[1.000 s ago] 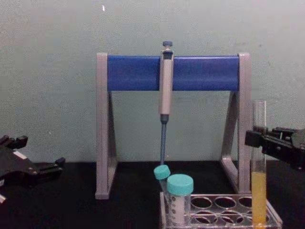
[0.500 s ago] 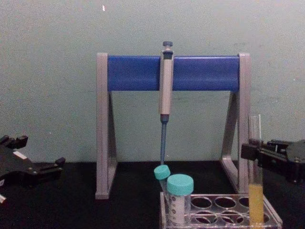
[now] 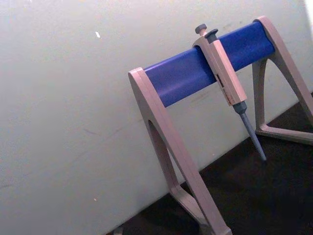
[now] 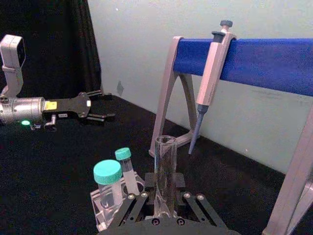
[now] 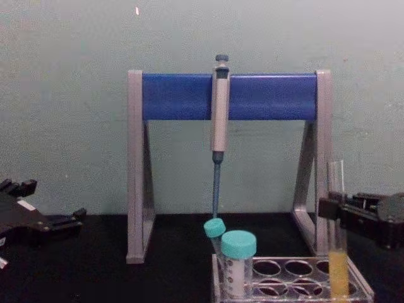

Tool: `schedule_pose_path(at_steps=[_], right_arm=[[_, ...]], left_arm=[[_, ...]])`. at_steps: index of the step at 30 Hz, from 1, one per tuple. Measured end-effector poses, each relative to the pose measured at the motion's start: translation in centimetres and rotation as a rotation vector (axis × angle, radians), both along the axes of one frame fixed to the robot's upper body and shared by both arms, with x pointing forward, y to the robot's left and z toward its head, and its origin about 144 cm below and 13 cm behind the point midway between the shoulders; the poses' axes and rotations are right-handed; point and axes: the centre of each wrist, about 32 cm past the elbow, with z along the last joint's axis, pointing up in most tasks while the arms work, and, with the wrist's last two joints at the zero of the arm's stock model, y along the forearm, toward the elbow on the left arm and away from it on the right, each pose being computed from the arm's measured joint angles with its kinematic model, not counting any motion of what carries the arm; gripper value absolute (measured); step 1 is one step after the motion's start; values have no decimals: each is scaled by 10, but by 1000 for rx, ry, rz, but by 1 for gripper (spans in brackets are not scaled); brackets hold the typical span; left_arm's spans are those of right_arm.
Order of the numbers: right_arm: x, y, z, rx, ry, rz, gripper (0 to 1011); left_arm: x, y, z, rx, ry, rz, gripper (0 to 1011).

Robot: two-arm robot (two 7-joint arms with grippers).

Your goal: Pick up the test tube from the test tube rack, shake it, then place it back into the test tube rack.

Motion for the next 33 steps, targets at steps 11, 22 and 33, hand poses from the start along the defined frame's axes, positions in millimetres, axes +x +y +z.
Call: schedule_pose_path(at_steps=[11, 22, 33], right_arm=[[3, 1, -3, -10, 19, 0, 238], [4, 1, -5, -16, 31, 4, 238], [4, 1, -5, -19, 37, 0, 238]], left_arm=[[0, 0, 0, 0, 0, 0, 1001], [0, 0, 0, 0, 0, 0, 1001], [0, 0, 0, 0, 0, 0, 1001]])
